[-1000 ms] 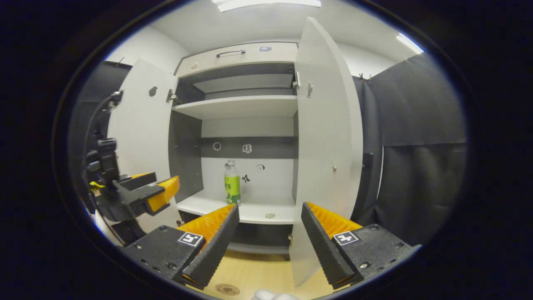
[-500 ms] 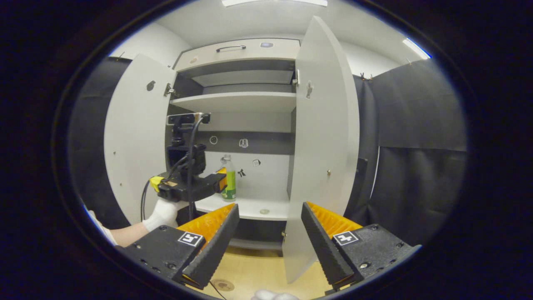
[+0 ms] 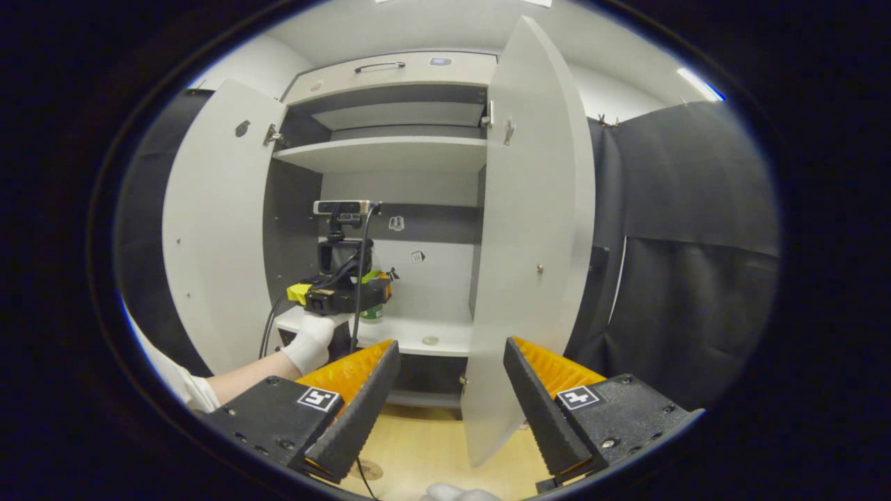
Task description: Grasp the bottle in the cabinet with the left hand and place it on the coaster, then close the right door with the right hand and the left door with the left hand.
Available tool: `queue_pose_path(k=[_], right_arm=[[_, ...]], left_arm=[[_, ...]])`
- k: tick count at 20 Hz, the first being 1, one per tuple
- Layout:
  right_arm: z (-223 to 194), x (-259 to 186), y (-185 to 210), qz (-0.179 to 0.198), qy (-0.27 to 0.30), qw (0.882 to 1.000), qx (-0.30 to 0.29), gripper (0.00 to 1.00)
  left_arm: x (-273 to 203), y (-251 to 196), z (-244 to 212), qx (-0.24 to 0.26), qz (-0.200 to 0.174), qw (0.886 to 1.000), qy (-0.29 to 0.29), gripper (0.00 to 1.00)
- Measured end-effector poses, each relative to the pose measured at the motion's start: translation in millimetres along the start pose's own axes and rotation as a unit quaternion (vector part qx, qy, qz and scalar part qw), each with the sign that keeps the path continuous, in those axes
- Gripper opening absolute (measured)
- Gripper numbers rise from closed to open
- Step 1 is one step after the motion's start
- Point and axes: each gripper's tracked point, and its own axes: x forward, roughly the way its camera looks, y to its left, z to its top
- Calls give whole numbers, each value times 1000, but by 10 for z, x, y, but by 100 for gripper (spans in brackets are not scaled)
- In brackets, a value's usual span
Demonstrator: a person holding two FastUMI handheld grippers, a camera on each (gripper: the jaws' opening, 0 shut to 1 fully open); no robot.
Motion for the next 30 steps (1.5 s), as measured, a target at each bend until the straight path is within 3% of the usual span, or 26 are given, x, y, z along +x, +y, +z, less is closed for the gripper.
queue_pose_path(k=[4, 5, 6, 17, 20, 21, 22, 23, 25, 30], right_arm=[[-36, -31, 11, 6, 4, 1000, 8, 99], [-28, -38, 8, 6, 2, 1000, 7, 99], [-26, -48, 10, 6, 1, 1000, 7, 99], [-78, -202, 32, 24, -6, 1000, 10, 99], [-145, -250, 27, 28, -2, 999, 16, 99], [-164, -261, 33, 30, -2, 999, 18, 99], [-186, -278, 43, 33, -3, 999, 19, 99], [-207, -295, 40, 32, -5, 999, 18, 99], [-275, -331, 36, 33, -5, 999, 17, 99], [-445, -379, 65, 42, 5, 999, 24, 99]], left_arm=[[2, -39, -31, 13, 0, 1000, 7, 96], [-11, -18, -38, 15, 2, 1000, 11, 89], [-28, -29, -39, 14, -5, 1000, 12, 75], [-1319, 64, 247, 14, -37, 999, -28, 75], [-1715, 98, 150, 7, -45, 999, -29, 78], [-1842, 103, 114, 6, -48, 998, -30, 75], [-1969, 113, 76, 7, -50, 998, -31, 79], [-2099, 117, 24, 8, -53, 998, -27, 75], [-2336, 118, -106, 6, -61, 998, -26, 78], [-2866, 174, -461, 12, -85, 996, -37, 75]])
